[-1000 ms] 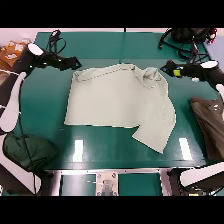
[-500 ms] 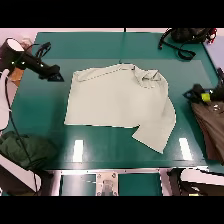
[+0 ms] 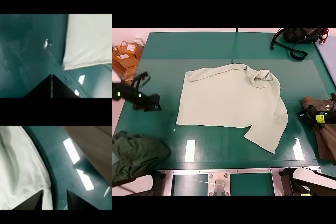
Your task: Fold the shirts.
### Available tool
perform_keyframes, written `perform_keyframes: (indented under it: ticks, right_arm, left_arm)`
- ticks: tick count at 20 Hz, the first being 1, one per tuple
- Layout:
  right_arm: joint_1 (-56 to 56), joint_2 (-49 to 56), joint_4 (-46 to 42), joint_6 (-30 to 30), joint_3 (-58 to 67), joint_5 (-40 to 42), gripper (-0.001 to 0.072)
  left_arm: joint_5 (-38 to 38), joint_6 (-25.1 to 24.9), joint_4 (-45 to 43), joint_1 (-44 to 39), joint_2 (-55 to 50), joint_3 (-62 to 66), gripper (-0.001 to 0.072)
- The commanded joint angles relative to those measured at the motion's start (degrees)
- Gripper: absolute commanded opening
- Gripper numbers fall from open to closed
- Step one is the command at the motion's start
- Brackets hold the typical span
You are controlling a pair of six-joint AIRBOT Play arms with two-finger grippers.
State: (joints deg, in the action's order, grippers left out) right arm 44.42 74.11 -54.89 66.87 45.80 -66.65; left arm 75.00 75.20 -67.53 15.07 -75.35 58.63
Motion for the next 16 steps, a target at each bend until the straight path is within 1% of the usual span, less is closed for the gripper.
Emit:
perform_keyframes:
  ticks: [1, 3, 5, 7, 11, 14, 16]
  right_arm:
    - [0.1, -0.2, 0.2, -0.3, -2.0, 0.4, 0.0349]
    - [-0.8, -0.2, 0.2, -0.3, -2.0, 0.8, 0.0348]
    - [-1.8, -0.2, 0.2, -0.3, -2.0, 1.7, 0.0348]
    - [-2.6, -0.1, 0.2, -0.3, -2.0, 2.5, 0.0348]
    - [-2.6, 0.5, 0.3, -0.2, -2.0, 2.5, 0.0349]
    - [-2.6, 2.2, 0.4, -0.2, -2.0, 1.6, 0.0355]
    - [-2.6, 3.0, 0.4, -0.2, -2.0, 1.1, 0.0393]
  left_arm:
    - [-12.3, 0.2, 5.9, 1.8, 4.9, -13.2, 0.0432]
    - [-15.9, -1.0, 12.5, 1.6, 3.7, -16.1, 0.0417]
    - [-15.5, -5.6, 19.6, 1.6, 1.4, -18.2, 0.0417]
    - [-14.9, -8.2, 24.2, 1.6, -1.2, -19.9, 0.0417]
    - [-12.3, -13.1, 30.0, 1.6, -5.2, -21.6, 0.0417]
    - [-12.2, -16.1, 32.5, 1.6, -8.3, -21.7, 0.0417]
    - [-12.0, -17.4, 33.5, 1.6, -8.7, -21.6, 0.0413]
